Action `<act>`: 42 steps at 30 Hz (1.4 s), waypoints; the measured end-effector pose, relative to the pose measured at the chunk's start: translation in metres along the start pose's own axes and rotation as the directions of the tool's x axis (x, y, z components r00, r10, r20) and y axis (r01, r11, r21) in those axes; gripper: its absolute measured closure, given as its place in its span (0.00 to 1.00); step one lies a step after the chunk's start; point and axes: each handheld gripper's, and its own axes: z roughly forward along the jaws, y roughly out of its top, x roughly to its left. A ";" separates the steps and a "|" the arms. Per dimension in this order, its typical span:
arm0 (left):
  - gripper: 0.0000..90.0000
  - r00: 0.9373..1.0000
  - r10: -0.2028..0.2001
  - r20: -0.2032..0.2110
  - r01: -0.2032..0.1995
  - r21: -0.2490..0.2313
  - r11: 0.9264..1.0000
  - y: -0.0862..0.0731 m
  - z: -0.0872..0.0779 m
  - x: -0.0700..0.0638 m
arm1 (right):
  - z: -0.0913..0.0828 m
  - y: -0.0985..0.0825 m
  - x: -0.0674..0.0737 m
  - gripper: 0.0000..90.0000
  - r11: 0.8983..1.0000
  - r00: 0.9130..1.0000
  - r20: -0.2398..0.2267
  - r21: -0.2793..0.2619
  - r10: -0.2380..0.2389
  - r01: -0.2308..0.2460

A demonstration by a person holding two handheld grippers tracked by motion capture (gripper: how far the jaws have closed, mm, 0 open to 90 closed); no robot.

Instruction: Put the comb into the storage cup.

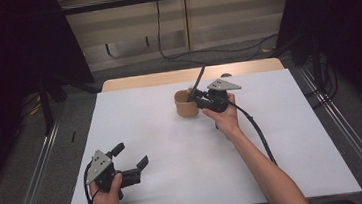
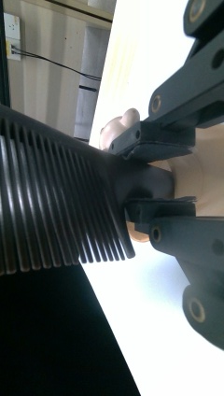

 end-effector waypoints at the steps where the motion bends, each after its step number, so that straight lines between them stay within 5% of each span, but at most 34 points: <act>1: 0.03 1.000 0.000 -0.003 0.000 0.002 1.000 0.000 0.000 0.000 | 0.000 0.000 0.000 0.79 1.000 1.000 -0.004 0.000 0.004 -0.004; 18: 0.03 1.000 -0.016 -0.004 0.016 0.005 1.000 0.000 0.004 0.002 | -0.003 -0.003 -0.009 0.60 0.999 0.999 0.013 0.017 0.046 -0.047; 42: 0.03 1.000 -0.006 -0.012 0.006 -0.011 1.000 0.002 0.002 0.003 | -0.042 0.009 -0.010 0.02 0.998 0.996 0.074 -0.031 0.050 -0.047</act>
